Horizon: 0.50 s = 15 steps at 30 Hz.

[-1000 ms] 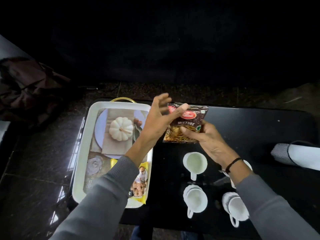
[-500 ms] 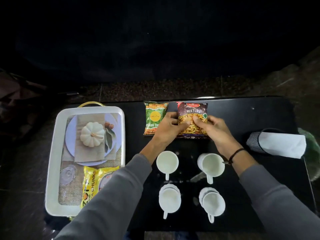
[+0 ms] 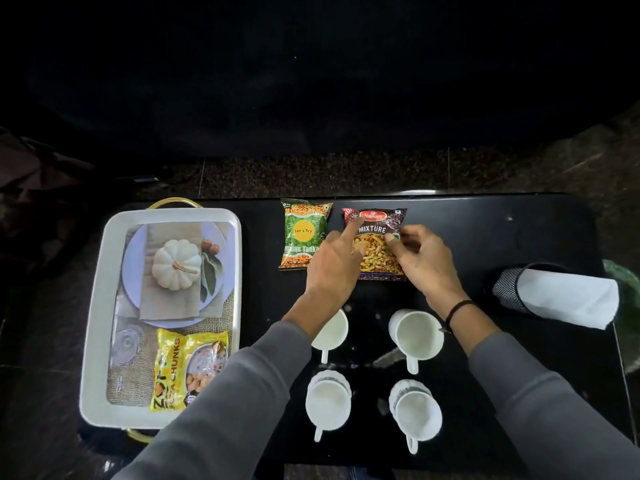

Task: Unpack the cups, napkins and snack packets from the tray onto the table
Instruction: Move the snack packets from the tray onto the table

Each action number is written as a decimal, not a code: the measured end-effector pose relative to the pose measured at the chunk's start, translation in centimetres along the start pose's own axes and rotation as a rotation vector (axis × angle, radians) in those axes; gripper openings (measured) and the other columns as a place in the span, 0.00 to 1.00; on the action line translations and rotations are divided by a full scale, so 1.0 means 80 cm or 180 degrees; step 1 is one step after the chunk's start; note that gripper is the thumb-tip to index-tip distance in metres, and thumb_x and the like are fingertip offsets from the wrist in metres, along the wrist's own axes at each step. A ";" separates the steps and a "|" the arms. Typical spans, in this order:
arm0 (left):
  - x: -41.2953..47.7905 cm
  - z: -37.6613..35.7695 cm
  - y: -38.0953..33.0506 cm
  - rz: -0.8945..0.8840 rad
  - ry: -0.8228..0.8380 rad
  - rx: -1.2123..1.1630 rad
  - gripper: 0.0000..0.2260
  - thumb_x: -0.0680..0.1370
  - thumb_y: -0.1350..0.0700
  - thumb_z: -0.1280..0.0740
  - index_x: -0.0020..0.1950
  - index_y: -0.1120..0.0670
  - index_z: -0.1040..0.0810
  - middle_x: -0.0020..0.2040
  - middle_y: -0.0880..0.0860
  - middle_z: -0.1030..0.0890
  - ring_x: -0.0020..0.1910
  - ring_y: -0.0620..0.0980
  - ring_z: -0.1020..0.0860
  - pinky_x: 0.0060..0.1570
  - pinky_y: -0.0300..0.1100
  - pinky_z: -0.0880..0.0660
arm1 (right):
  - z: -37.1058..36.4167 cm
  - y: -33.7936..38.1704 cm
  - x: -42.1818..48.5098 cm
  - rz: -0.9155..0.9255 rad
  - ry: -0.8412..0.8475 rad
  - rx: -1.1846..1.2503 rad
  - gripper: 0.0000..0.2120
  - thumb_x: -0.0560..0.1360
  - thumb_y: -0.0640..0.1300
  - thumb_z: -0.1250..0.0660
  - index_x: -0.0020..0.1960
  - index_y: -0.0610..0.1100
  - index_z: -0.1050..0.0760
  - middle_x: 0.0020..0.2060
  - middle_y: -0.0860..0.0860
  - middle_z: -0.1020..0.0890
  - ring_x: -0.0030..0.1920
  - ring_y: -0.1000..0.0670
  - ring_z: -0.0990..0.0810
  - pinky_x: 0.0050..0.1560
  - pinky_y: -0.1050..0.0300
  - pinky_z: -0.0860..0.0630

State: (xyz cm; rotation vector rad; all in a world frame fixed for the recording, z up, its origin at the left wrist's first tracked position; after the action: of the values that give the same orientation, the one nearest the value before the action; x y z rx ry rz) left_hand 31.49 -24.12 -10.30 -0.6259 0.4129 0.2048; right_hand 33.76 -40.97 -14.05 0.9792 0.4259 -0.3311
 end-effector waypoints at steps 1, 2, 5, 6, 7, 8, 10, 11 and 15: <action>-0.001 -0.001 -0.002 -0.0032 0.0019 0.0087 0.26 0.85 0.55 0.38 0.82 0.47 0.42 0.65 0.59 0.23 0.61 0.57 0.22 0.58 0.52 0.22 | -0.001 0.004 0.000 0.0028 -0.0001 -0.0039 0.21 0.78 0.55 0.30 0.67 0.44 0.24 0.55 0.51 0.17 0.52 0.54 0.19 0.44 0.70 0.28; -0.002 -0.001 -0.003 -0.0037 0.0031 0.0123 0.26 0.85 0.56 0.38 0.83 0.48 0.42 0.66 0.60 0.24 0.62 0.58 0.22 0.59 0.52 0.22 | -0.002 0.007 0.001 0.0052 0.0009 -0.0080 0.21 0.78 0.54 0.31 0.67 0.44 0.24 0.54 0.52 0.17 0.51 0.55 0.19 0.44 0.70 0.28; -0.002 0.003 -0.003 -0.0027 -0.0008 0.0044 0.26 0.85 0.58 0.38 0.83 0.50 0.42 0.70 0.59 0.26 0.65 0.58 0.23 0.62 0.52 0.23 | -0.002 0.015 0.001 0.0095 -0.0009 -0.0184 0.21 0.78 0.55 0.31 0.66 0.45 0.24 0.51 0.54 0.19 0.49 0.56 0.21 0.40 0.75 0.32; -0.004 0.005 -0.004 -0.0043 -0.0032 0.0032 0.26 0.85 0.59 0.38 0.83 0.51 0.42 0.72 0.59 0.27 0.67 0.57 0.24 0.63 0.51 0.23 | -0.001 0.015 0.000 0.0103 -0.0034 -0.0215 0.21 0.78 0.55 0.31 0.66 0.44 0.24 0.50 0.55 0.19 0.48 0.57 0.21 0.39 0.76 0.33; -0.006 0.007 -0.004 -0.0070 -0.0065 0.0044 0.26 0.86 0.59 0.39 0.82 0.51 0.41 0.73 0.59 0.28 0.68 0.57 0.25 0.64 0.51 0.24 | 0.001 0.016 -0.003 0.0116 -0.0065 -0.0249 0.21 0.78 0.56 0.31 0.65 0.44 0.24 0.49 0.55 0.20 0.48 0.57 0.21 0.39 0.76 0.33; -0.010 0.010 -0.005 -0.0115 -0.0104 0.0053 0.25 0.86 0.59 0.39 0.82 0.52 0.40 0.73 0.59 0.27 0.68 0.57 0.25 0.64 0.50 0.24 | 0.004 0.017 -0.007 0.0133 -0.0107 -0.0277 0.21 0.78 0.56 0.31 0.65 0.44 0.24 0.48 0.55 0.20 0.48 0.57 0.21 0.40 0.76 0.33; -0.020 0.018 -0.007 -0.0216 -0.0195 -0.0005 0.22 0.85 0.60 0.39 0.80 0.53 0.35 0.71 0.58 0.25 0.66 0.57 0.22 0.61 0.50 0.22 | 0.011 0.020 -0.019 0.0165 -0.0219 -0.0314 0.20 0.78 0.55 0.30 0.63 0.43 0.24 0.48 0.54 0.19 0.48 0.55 0.20 0.43 0.73 0.30; -0.025 0.022 -0.006 -0.0249 -0.0224 -0.0065 0.21 0.85 0.61 0.38 0.79 0.53 0.33 0.70 0.58 0.24 0.64 0.57 0.21 0.60 0.51 0.21 | 0.014 0.023 -0.025 0.0194 -0.0276 -0.0347 0.19 0.78 0.54 0.29 0.62 0.43 0.24 0.49 0.53 0.19 0.49 0.54 0.20 0.45 0.69 0.28; -0.050 0.049 0.008 -0.0235 -0.0316 -0.0385 0.19 0.84 0.62 0.36 0.75 0.55 0.27 0.68 0.57 0.22 0.62 0.58 0.21 0.60 0.52 0.22 | 0.015 0.056 -0.053 0.0411 -0.0361 -0.0544 0.15 0.78 0.50 0.29 0.59 0.42 0.23 0.54 0.49 0.17 0.51 0.52 0.20 0.52 0.61 0.25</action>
State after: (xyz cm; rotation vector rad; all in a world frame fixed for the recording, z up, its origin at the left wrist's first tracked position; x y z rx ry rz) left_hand 28.90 -21.51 -6.04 -0.7455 0.2827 0.1907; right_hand 32.34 -39.34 -8.17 0.8124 0.2812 -0.2282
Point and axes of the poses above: each hand's wrist, its own x-axis towards the middle knuckle, its own z-axis out of the back of the hand, y = z × x, the point moved 10 cm from there along x, towards the middle knuckle
